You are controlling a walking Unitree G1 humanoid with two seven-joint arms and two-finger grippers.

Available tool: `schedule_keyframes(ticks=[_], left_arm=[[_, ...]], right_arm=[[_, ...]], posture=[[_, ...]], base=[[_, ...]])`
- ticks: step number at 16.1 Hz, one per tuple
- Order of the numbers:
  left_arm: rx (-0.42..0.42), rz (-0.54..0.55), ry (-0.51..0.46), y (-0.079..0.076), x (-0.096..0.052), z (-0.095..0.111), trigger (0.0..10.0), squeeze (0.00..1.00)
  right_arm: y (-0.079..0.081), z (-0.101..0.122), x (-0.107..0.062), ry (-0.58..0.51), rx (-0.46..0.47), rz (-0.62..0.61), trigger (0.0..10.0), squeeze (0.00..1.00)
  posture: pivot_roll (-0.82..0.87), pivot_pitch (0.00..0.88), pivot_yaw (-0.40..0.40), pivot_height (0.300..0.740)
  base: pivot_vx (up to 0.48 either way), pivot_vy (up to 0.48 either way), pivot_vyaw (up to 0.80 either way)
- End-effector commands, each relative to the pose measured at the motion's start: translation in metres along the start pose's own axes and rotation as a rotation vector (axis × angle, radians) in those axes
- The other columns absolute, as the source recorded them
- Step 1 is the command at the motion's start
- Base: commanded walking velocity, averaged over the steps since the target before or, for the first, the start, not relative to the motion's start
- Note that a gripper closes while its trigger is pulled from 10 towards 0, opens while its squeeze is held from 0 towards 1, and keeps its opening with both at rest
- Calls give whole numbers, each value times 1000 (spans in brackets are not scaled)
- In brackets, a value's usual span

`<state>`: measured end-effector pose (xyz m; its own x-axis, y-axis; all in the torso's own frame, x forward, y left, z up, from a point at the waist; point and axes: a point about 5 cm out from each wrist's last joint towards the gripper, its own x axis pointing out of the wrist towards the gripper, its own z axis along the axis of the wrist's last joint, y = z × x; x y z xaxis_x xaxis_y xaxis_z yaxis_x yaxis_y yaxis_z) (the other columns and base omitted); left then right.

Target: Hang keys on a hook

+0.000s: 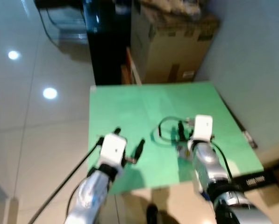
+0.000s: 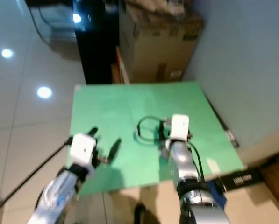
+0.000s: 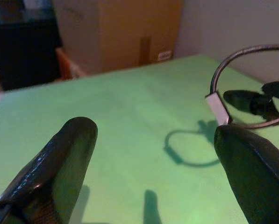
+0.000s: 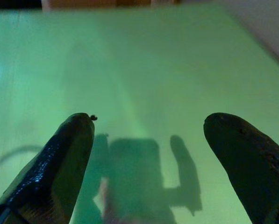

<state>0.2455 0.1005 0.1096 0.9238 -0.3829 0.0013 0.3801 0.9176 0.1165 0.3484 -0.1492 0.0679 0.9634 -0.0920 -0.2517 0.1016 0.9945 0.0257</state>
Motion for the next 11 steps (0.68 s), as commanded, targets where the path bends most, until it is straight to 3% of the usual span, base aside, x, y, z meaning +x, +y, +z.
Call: schedule_keyframes(ticks=[1, 5, 11], left_arm=[[-10, 0, 37, 0, -6, -9, 10000, 0], [-12, -9, 34, -2, -5, -8, 10000, 0], [-12, -9, 32, -2, -8, -8, 10000, 0]], right_arm=[[4, -13, -2, 85, -8, -26, 10000, 0], [1, -25, 0, 305, 29, -105, 10000, 0], [-5, -24, 1, 331, 24, -147, 10000, 0]], posture=[[7, 230, -79, 740], [4, 228, -83, 740], [13, 230, -88, 740]], base=[[0, 0, 0], [0, 0, 0], [0, 0, 0]])
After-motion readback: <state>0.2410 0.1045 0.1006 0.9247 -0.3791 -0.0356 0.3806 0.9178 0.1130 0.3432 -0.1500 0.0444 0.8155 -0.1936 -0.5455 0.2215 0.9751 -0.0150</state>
